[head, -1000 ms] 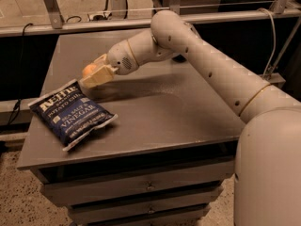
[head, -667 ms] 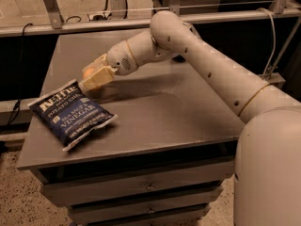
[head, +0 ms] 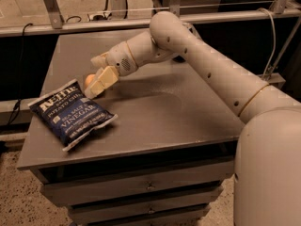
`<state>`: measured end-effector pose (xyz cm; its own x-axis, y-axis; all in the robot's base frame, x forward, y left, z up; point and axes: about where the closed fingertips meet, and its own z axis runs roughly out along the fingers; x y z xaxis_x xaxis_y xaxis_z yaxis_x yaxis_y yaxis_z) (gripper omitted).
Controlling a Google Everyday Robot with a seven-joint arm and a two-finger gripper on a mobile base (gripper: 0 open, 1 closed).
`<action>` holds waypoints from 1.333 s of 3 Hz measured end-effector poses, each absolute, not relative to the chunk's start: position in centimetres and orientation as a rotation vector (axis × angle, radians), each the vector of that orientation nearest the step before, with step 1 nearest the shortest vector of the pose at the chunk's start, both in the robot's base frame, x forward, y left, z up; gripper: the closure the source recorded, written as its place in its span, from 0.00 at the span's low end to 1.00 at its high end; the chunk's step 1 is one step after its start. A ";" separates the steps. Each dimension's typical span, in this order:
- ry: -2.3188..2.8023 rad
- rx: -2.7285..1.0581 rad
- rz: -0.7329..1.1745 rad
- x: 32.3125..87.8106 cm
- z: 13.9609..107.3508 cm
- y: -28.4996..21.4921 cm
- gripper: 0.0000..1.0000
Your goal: Move orange near blue chip bag
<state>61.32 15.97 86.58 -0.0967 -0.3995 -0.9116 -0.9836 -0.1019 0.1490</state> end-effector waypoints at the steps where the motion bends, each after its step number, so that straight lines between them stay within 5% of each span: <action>1: 1.543 -1.530 1.171 61.4 86.8 15.3 0.00; 4: 1.595 -1.285 0.979 61.1 88.0 2.1 0.00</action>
Offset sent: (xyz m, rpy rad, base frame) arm 0.0093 -0.1037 0.0106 0.0264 -0.0626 -0.2347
